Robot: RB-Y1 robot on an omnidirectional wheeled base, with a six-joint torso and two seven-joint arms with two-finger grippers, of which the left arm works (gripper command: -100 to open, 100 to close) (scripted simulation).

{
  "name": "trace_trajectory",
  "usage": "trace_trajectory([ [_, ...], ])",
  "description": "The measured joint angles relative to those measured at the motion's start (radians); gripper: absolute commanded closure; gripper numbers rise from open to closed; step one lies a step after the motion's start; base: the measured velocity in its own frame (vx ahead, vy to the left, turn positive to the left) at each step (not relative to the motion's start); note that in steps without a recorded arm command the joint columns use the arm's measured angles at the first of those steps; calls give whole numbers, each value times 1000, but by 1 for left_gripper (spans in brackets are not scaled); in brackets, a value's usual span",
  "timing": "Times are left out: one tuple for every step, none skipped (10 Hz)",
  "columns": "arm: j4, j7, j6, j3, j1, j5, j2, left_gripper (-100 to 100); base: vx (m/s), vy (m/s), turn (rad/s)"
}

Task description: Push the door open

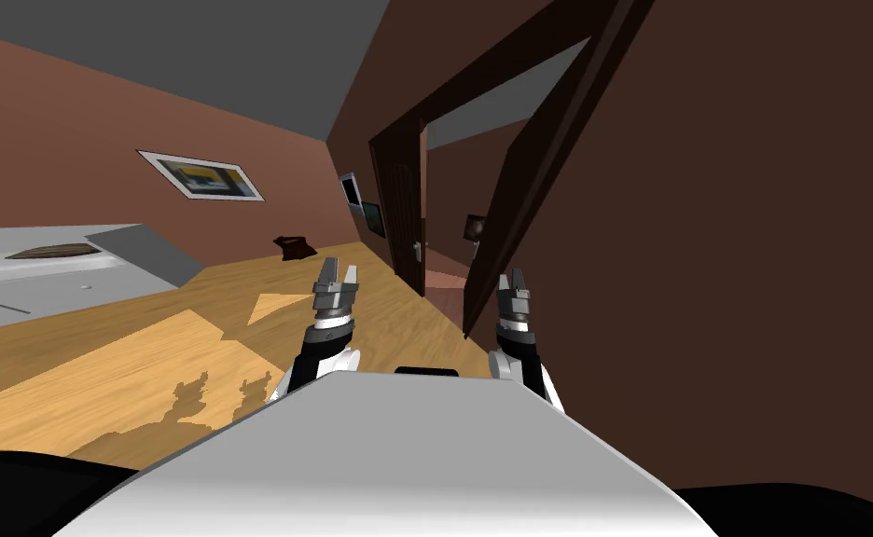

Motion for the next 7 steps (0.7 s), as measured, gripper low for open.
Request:
trace_trajectory([
  [15,2,5,-6,-15,-2,6,-100,150,79,-27],
  [34,6,10,-12,-27,-4,9,-100,114,87,-21],
  [52,11,13,-15,-39,-5,15,-100,128,86,-25],
  [75,16,14,-20,-51,-6,21,-100,111,91,-18],
  [103,20,11,-25,-66,-7,24,-100,118,97,-24],
  [127,25,11,-31,-79,-9,29,-100,177,100,-35],
  [154,30,13,-43,-92,-13,33,-100,160,95,-24],
])
